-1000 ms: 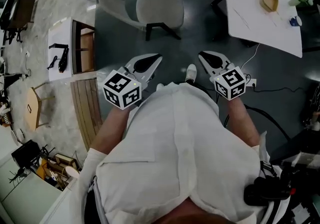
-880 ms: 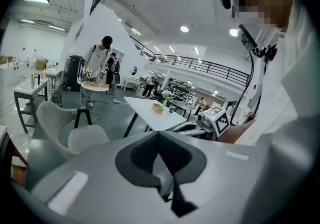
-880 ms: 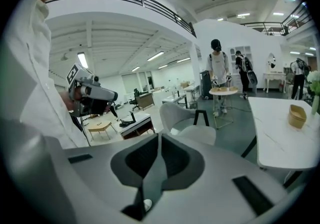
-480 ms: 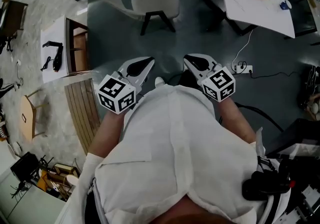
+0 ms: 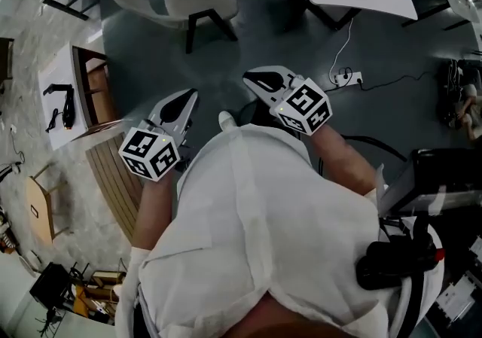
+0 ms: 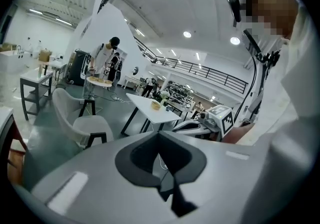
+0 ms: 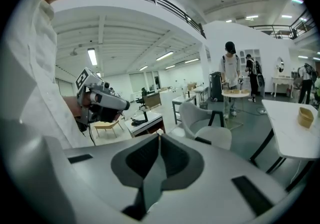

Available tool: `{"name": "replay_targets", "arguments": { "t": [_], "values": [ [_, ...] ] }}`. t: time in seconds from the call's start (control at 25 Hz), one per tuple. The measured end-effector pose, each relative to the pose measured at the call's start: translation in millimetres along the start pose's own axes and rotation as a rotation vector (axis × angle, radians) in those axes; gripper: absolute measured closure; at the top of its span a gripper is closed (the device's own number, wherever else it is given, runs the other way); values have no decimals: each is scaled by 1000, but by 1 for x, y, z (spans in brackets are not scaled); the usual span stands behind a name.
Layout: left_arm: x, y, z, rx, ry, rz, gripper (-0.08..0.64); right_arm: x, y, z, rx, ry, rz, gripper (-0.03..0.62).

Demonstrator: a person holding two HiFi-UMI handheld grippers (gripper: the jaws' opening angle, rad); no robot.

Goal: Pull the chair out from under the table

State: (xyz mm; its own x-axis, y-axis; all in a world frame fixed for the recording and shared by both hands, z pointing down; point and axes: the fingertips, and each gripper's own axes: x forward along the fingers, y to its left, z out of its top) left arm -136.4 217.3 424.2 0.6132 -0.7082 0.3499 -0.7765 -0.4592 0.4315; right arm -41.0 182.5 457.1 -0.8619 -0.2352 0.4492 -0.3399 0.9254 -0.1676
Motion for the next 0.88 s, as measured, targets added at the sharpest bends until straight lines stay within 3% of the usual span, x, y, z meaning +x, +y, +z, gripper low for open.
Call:
{"name": "replay_targets", "arguments": {
  "t": [0.4,0.88],
  "values": [
    [-3,-4,-14,-1,25,-17,553,3,21,-5,-23,21,11,580],
    [8,-4,-17,-14,60,-36,554,-6,13,-7,-16,28,-7,581]
  ]
}}
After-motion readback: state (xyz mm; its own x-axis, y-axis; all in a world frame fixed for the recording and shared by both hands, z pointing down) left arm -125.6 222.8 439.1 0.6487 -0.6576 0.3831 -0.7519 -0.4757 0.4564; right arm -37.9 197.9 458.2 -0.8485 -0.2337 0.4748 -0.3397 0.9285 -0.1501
